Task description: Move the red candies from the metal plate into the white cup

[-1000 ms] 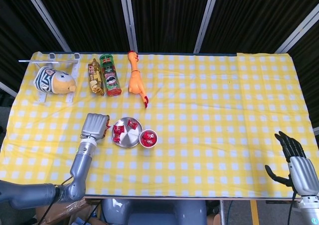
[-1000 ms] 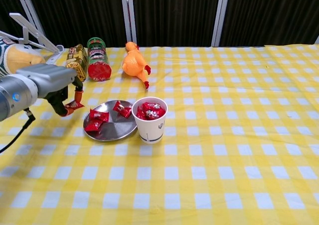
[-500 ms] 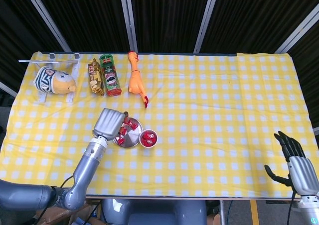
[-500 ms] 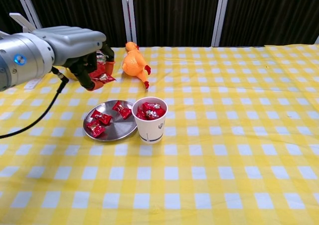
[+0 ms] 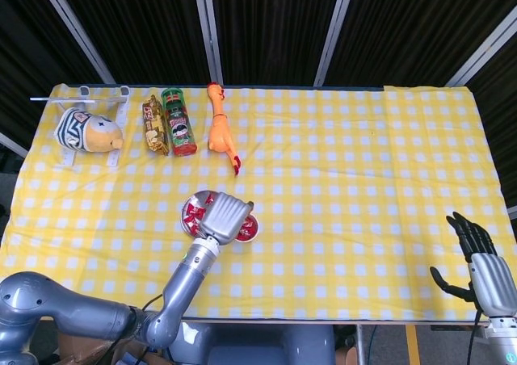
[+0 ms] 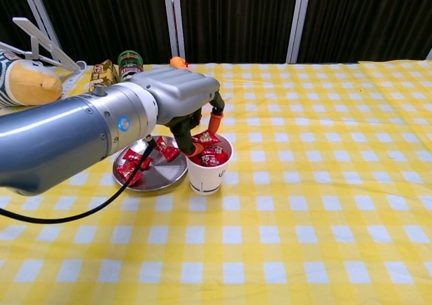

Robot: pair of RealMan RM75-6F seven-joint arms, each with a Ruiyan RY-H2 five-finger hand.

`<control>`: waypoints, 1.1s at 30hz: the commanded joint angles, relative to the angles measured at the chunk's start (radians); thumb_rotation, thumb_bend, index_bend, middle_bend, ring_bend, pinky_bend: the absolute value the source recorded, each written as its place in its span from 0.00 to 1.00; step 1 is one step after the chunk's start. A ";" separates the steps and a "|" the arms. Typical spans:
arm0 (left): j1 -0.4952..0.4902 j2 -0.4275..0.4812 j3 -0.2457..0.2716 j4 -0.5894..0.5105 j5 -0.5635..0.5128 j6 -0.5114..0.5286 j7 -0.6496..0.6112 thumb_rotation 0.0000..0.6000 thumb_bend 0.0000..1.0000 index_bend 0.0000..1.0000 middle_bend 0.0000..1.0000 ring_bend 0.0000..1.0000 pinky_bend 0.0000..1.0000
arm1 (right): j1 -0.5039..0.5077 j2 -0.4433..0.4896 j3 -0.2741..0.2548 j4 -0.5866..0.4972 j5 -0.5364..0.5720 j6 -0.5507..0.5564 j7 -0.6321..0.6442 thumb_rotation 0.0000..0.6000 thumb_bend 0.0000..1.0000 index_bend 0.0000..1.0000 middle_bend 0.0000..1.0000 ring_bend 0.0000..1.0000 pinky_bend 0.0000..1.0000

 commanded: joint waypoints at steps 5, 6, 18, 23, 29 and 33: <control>-0.012 -0.008 -0.005 0.003 -0.032 0.012 0.018 1.00 0.26 0.40 0.91 0.99 0.98 | 0.000 0.000 -0.001 0.000 -0.002 0.000 0.001 1.00 0.38 0.00 0.00 0.00 0.00; -0.010 -0.005 -0.007 -0.001 -0.025 0.015 0.011 1.00 0.26 0.39 0.91 0.99 0.98 | 0.000 0.000 -0.001 0.000 -0.003 0.001 0.000 1.00 0.39 0.00 0.00 0.00 0.00; 0.014 0.066 -0.019 -0.088 0.025 0.047 -0.044 1.00 0.26 0.32 0.91 0.99 0.98 | -0.002 -0.003 -0.002 -0.001 -0.003 0.003 -0.010 1.00 0.39 0.00 0.00 0.00 0.00; 0.037 0.107 -0.025 -0.149 0.069 0.076 -0.087 1.00 0.26 0.31 0.90 0.98 0.98 | -0.003 -0.003 -0.001 0.000 -0.003 0.007 -0.010 1.00 0.39 0.00 0.00 0.00 0.00; 0.137 0.204 0.032 -0.262 0.210 0.183 -0.176 1.00 0.25 0.25 0.63 0.73 0.77 | -0.004 -0.002 -0.001 0.005 -0.005 0.009 -0.011 1.00 0.39 0.00 0.00 0.00 0.00; 0.262 0.329 0.175 -0.329 0.369 0.275 -0.244 1.00 0.25 0.18 0.30 0.39 0.46 | -0.004 -0.002 -0.001 0.013 -0.008 0.011 -0.022 1.00 0.39 0.00 0.00 0.00 0.00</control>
